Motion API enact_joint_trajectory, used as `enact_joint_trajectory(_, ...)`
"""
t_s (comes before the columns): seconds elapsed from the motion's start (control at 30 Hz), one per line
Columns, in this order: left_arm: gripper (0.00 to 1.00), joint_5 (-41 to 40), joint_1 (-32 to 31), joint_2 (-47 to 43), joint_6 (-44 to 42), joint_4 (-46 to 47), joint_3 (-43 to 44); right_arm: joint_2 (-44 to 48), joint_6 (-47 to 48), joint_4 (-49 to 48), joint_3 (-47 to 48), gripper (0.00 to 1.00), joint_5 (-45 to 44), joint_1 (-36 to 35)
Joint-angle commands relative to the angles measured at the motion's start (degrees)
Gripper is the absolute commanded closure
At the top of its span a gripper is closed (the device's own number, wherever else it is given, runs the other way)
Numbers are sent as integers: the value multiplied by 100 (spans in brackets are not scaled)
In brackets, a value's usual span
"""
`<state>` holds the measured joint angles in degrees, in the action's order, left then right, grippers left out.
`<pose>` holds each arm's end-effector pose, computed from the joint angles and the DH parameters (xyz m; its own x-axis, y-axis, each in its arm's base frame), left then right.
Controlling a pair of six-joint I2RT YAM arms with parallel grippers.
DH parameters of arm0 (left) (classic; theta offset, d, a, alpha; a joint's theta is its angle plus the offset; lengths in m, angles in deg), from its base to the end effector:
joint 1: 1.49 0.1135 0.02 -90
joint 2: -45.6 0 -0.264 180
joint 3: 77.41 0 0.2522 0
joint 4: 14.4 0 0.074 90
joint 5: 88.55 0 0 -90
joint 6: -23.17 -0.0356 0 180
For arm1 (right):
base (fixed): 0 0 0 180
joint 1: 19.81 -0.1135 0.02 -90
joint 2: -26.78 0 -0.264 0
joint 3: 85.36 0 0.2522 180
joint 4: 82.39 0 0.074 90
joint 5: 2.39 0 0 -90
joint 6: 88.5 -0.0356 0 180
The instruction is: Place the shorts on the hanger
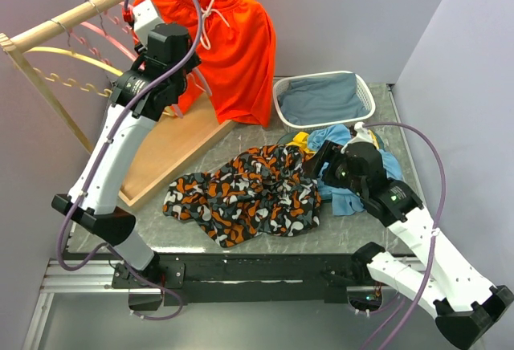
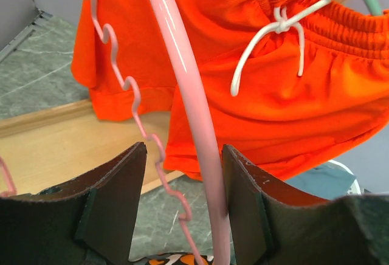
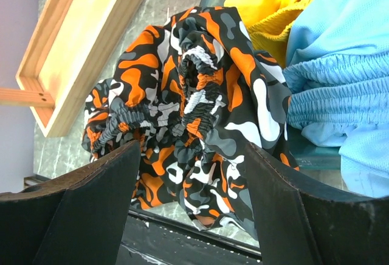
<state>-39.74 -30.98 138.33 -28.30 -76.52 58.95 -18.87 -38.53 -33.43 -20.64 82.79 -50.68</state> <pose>0.2820 -0.1325 0.5193 -0.1081 -0.4774 -0.8720 -0.3074 0.8502 -0.4274 0.1464 0.0840 0.3301 -0.6162 0.3784 -0.6908 -0.0685 0.8480 0.5256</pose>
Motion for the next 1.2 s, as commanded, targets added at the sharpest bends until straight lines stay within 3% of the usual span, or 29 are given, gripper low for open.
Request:
enact_joint_trajectory(0.0,43,348,225,-343,24,704,-368,65,-22,-277,-103,24,51,-15)
enact_joint_trajectory(0.27,55,349,383,-361,-82,1442,-641,100,-66,-365,-288,23,51,-24)
enact_joint_trajectory(0.37,65,313,383,-369,-126,1601,-703,82,-66,-409,-323,23,69,-15)
enact_joint_trajectory(0.6,99,225,383,-554,-240,2023,-975,12,-57,-479,-359,23,104,-15)
enact_joint_trajectory(1.17,99,-398,-302,-861,-583,2586,-1274,-129,-66,-602,-350,23,166,-15)
